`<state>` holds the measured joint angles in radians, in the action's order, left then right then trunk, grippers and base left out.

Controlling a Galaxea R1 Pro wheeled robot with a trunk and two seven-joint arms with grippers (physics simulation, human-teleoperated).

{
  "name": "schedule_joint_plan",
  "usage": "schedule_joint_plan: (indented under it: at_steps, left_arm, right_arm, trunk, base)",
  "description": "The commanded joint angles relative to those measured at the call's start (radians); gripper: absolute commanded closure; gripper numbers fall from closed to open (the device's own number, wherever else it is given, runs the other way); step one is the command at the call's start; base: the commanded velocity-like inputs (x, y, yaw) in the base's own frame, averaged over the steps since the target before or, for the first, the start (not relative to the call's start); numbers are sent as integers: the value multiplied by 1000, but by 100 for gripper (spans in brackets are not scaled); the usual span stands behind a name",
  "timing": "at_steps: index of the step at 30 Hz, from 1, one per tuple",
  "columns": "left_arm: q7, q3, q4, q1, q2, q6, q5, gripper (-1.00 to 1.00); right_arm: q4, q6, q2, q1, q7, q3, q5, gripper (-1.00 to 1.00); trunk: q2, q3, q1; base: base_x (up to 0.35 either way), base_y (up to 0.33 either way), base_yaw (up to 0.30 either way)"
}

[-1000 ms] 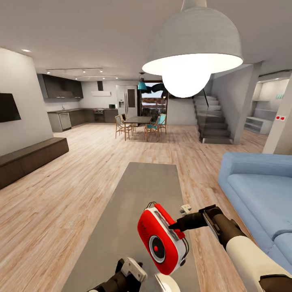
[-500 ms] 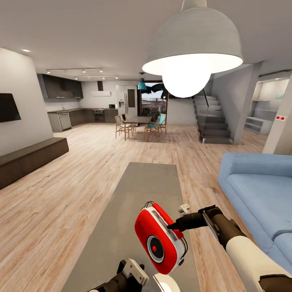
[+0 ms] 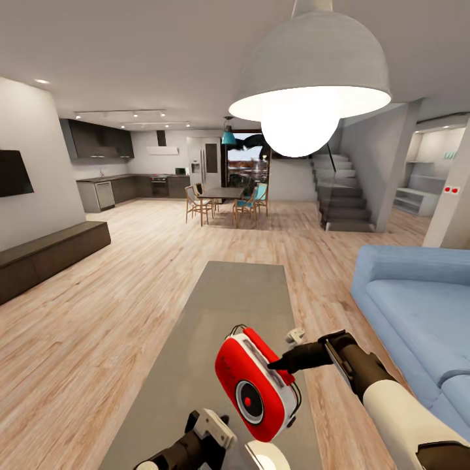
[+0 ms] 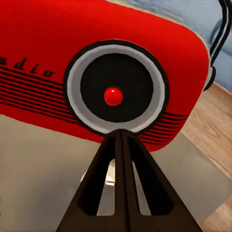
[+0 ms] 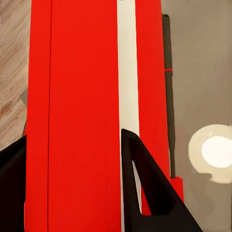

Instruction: Turn on the radio receiver that's on the table in the living room.

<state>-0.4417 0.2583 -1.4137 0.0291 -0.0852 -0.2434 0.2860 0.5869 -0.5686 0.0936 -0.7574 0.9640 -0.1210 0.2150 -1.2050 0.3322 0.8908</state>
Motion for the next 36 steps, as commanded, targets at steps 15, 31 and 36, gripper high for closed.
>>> schedule_joint_plan:
  at_steps: [15,31,36]
  left_arm:
    - [-3,-1,49,-68,-45,-8,7,100]
    - [4,1,306,-172,-89,-6,60,100]
    - [6,-1,352,-193,-89,-5,136,100]
  right_arm:
    - [1,4,-1,0,71,-90,-9,100]
    - [0,4,-5,0,73,-91,-11,100]
    - [1,4,-5,0,73,-91,-11,100]
  trunk:
    - [0,0,0]
    - [0,0,0]
    - [0,0,0]
  base:
    - [0,0,0]
    - [0,0,0]
    - [0,0,0]
